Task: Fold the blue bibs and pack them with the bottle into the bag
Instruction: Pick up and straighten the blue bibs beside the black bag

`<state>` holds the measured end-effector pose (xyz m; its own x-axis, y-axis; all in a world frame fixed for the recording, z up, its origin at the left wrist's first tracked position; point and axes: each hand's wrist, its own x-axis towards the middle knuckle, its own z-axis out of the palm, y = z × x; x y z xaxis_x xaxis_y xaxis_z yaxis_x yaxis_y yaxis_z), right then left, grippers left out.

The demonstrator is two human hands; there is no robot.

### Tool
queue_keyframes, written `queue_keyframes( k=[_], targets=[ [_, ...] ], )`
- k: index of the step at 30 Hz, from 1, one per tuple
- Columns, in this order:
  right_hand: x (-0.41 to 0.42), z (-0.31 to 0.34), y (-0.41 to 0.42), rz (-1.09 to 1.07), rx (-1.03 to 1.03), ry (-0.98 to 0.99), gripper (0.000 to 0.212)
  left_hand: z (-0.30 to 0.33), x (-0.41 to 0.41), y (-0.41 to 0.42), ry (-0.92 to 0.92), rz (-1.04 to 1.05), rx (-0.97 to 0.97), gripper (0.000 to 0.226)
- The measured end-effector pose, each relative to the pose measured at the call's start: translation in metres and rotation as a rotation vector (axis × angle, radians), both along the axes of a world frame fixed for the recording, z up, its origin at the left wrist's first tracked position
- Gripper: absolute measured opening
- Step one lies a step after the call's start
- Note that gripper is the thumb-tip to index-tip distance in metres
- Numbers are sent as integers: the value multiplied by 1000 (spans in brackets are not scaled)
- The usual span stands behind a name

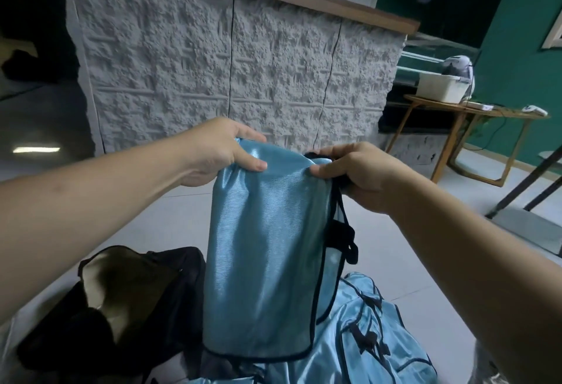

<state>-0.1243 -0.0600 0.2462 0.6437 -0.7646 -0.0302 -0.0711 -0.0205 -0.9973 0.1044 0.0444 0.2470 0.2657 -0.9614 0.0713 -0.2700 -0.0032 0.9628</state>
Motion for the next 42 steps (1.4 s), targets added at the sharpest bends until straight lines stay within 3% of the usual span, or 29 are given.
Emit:
queue_keyframes(
  k=[4, 7, 11, 16, 22, 24, 27, 31, 35, 39, 42],
  targets=[
    [-3, 4, -1, -48, -262, 164, 34, -6, -1, -2, -185, 94, -18, 53],
    [1, 2, 0, -100, -528, 452, 45, -10, -4, -3, -333, 138, -35, 48],
    [4, -2, 3, -131, -788, 670, 19, -13, -5, -4, -581, 181, -7, 32],
    [5, -9, 10, -163, -834, 712, 15, -16, -7, -3, -816, 218, 36, 27],
    [0, -30, 17, -28, -793, 737, 12, -32, -2, 6, -929, 116, 180, 35],
    [-5, -41, 21, 34, -742, 721, 14, -43, 7, 12, -890, 38, 208, 37],
    [-12, -64, 28, 136, -661, 705, 31, -58, 10, 31, -711, -169, 268, 11],
    [-20, -90, 45, 269, -553, 637, 33, -81, 12, 56, -556, -276, 306, 20],
    [-26, -110, 70, 357, -500, 635, 25, -105, 11, 80, -460, -350, 369, 22],
    [-34, -134, 96, 507, -378, 643, 8, -134, 7, 108, -347, -463, 469, 5],
    [-39, -155, 107, 622, -271, 660, 7, -157, 6, 129, -196, -555, 621, 15]
  ],
)
